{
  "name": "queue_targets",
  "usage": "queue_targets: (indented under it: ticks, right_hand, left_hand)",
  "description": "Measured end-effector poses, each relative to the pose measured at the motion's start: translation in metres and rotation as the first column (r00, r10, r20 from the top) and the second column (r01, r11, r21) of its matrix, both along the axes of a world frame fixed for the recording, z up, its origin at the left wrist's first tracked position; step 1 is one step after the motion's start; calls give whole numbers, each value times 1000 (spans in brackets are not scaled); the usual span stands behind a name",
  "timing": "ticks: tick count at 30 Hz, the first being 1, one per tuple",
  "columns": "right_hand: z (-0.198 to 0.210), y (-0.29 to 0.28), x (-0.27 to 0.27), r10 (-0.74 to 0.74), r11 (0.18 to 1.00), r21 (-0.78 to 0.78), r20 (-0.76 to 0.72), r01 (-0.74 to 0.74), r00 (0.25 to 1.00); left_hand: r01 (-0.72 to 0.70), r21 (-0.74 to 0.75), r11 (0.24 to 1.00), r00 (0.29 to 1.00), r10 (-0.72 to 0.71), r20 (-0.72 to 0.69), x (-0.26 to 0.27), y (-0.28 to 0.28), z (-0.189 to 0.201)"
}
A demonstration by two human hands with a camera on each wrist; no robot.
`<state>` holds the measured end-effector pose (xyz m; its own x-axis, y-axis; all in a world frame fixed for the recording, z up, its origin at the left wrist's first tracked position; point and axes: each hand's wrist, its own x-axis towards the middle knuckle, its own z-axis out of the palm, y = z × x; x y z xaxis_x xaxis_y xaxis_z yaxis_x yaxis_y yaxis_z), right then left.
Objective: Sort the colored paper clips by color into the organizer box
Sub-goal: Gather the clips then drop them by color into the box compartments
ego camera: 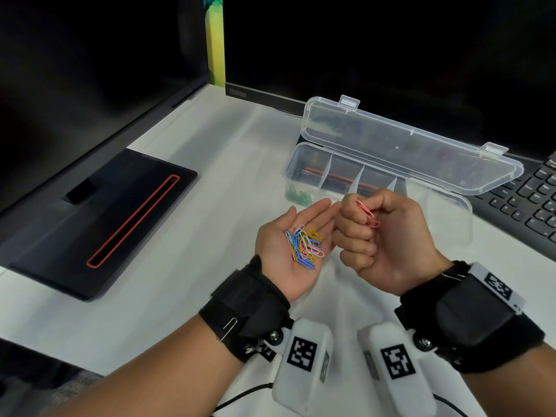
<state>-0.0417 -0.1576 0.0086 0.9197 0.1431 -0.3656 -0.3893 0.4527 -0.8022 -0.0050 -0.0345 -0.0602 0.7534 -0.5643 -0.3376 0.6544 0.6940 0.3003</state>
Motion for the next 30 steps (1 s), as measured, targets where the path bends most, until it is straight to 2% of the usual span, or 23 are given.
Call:
queue_targets:
  ticks: [2,4,6,7,8,10,12,13,15,17,19,25,26,27,30]
  right_hand:
    - [-3,-1,0,-36,999,16,-17,37,999]
    - [-4,0,0,-72,995,-73,-41,69,997]
    - [-1,3,-1,-102,958,-270,-19,93,995]
    - [0,5,-2,-92,899,-428,34,98,995]
    - [2,7,-5,-44,794,-600,104,99,994]
    - [7,10,-10,138,495,-862,199,107,970]
    - [8,10,-13,290,237,-966,175,106,941]
    - [7,11,-14,327,136,-985,146,106,934]
    - [4,12,-15,374,0,-992,114,122,920]
    - [0,14,-15,383,-67,-986,113,150,917]
    - [-2,16,-15,368,-83,-982,129,171,921]
    - [-6,16,-13,322,9,-987,157,163,934]
    - [-6,16,-12,303,47,-985,170,164,938]
    - [-6,15,-11,272,120,-979,189,162,943]
    - [-5,13,-11,143,405,-904,209,135,967]
  left_hand:
    - [-8,-17,1000,1000,8,-2,0,1,0]
    - [-15,-26,1000,1000,15,-3,0,1,-1]
    - [-23,-27,999,1000,22,-11,-1,1,0]
    - [-28,-34,999,999,27,-18,0,0,0]
    - [-31,-45,998,999,30,-24,0,0,0]
    - [-23,-30,999,1000,23,-14,0,1,1]
    - [-13,-6,1000,1000,13,6,0,2,0]
    - [-9,0,1000,1000,9,14,0,3,-1]
    - [-10,9,1000,1000,10,17,0,3,-1]
    - [-10,10,1000,1000,10,14,0,4,-1]
    - [-13,12,1000,1000,13,14,0,4,-1]
    - [-25,-3,1000,1000,25,16,0,3,0]
    - [-27,-5,1000,1000,27,17,0,2,1]
    - [-29,-10,1000,999,29,16,1,2,1]
    - [-33,-29,999,999,33,0,1,2,2]
